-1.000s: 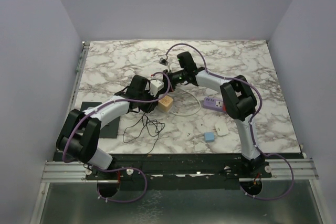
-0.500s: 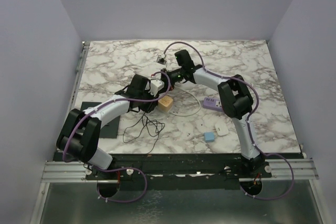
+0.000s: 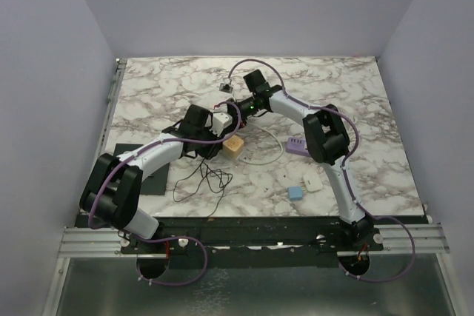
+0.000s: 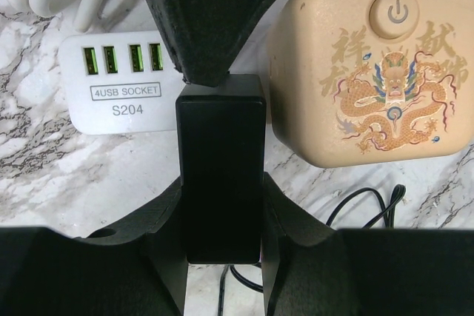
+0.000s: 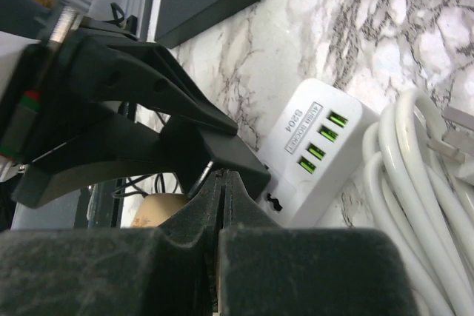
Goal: Insert the plug
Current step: Insert the plug into the socket.
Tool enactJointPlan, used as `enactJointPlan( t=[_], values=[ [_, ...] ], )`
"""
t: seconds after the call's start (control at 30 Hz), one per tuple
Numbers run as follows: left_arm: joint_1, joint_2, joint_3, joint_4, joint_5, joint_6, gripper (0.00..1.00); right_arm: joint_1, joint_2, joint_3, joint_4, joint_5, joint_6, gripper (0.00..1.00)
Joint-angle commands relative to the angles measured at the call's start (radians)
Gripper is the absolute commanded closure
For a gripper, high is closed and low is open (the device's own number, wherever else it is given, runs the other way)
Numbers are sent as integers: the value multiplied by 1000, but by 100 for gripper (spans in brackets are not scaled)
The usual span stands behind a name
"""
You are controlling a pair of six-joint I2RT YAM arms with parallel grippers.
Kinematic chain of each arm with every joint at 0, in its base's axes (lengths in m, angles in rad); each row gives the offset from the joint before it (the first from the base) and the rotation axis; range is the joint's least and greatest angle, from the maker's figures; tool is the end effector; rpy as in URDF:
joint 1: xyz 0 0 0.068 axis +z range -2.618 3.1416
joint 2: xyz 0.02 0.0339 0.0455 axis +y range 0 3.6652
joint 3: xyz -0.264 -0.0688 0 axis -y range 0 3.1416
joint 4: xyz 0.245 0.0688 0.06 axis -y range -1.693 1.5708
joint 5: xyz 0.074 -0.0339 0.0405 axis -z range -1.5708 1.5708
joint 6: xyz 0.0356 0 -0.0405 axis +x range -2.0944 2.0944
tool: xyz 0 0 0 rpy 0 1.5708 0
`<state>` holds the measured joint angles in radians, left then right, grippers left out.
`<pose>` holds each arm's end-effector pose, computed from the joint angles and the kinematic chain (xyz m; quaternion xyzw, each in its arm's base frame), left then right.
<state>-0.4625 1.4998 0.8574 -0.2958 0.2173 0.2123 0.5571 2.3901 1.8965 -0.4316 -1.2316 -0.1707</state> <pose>0.2630 -0.1397 0.1904 0.3446 0.8804 -0.1408 0.2939 0.4141 0.2975 0.1619 -0.4468 0.6582 0.5873 0.1490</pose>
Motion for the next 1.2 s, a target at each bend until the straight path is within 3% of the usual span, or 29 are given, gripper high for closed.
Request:
enactJointPlan(
  t=[0.0, 0.07, 0.23, 0.37, 0.47, 0.5, 0.77, 0.87, 1.17],
  values=[
    [-11, 8, 35, -56, 9, 5, 100, 0, 58, 49, -160, 67, -107, 99],
    [-10, 11, 52, -67, 2, -3, 99, -1, 56, 48, -169, 86, -119, 99],
    [-10, 13, 106, -103, -2, -29, 68, -1, 43, 27, -101, 122, -75, 99],
    [-11, 3, 132, -130, 4, -46, 55, -7, 20, -8, -7, 161, -2, 99],
    [-10, -11, 142, -142, 15, -63, 33, -16, 3, -30, 43, 170, 38, 99],
    [-9, -13, 143, -145, 24, -64, 31, -18, -4, -38, 60, 170, 48, 99],
    [-10, -31, 136, -166, 14, -57, 30, -28, -30, -78, 98, 166, 77, 99],
    [-6, -46, 176, -221, 16, -38, 35, -33, -36, -88, 112, 165, 87, 100],
    [26, -14, 303, -321, 108, 19, 79, -37, -43, -105, 118, 163, 88, 99]
  ],
)
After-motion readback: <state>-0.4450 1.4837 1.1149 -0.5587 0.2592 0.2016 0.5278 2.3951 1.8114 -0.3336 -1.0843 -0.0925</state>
